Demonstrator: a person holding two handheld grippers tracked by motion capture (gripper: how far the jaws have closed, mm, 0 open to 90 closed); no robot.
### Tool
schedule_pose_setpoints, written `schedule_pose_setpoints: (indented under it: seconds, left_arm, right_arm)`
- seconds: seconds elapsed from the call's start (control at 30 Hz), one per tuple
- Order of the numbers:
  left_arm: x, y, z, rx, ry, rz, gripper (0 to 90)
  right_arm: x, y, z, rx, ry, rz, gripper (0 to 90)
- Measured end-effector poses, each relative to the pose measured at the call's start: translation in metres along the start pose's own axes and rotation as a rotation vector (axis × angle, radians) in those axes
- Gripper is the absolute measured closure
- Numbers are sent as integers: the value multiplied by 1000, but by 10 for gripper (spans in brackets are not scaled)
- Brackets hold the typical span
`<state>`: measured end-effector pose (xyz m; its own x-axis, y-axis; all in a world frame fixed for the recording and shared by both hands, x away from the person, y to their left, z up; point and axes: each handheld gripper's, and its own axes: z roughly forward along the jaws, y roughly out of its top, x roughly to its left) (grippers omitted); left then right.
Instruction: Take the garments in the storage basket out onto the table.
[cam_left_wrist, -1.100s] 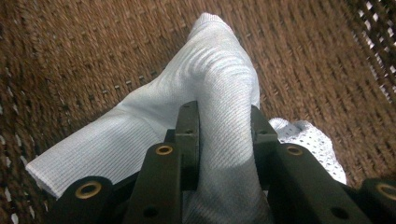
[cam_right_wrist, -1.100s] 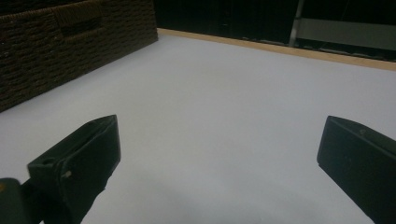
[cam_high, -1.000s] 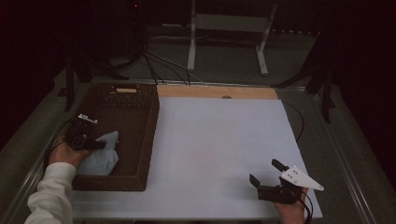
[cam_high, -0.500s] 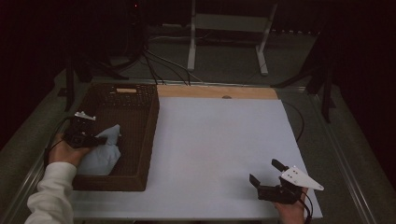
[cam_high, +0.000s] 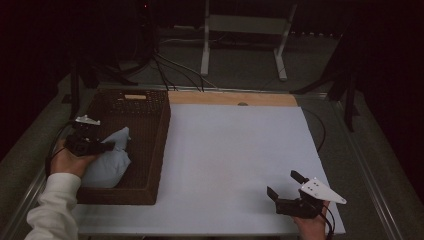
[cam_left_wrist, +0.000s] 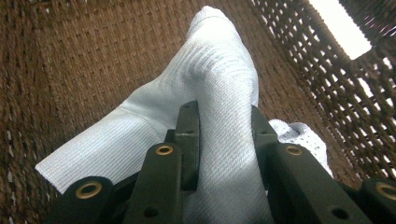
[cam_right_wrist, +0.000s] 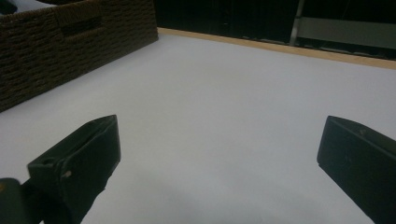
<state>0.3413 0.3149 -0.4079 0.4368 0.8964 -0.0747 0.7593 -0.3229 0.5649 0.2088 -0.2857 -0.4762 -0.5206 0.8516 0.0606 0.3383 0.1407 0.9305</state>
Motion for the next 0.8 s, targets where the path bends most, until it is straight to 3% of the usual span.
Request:
schedule_pose_setpoints:
  seconds: [0.8]
  left_arm:
    - [-13, 9, -29, -98, -10, 35, 738]
  right_arm:
    - [0, 0, -1, -6, -1, 1, 0]
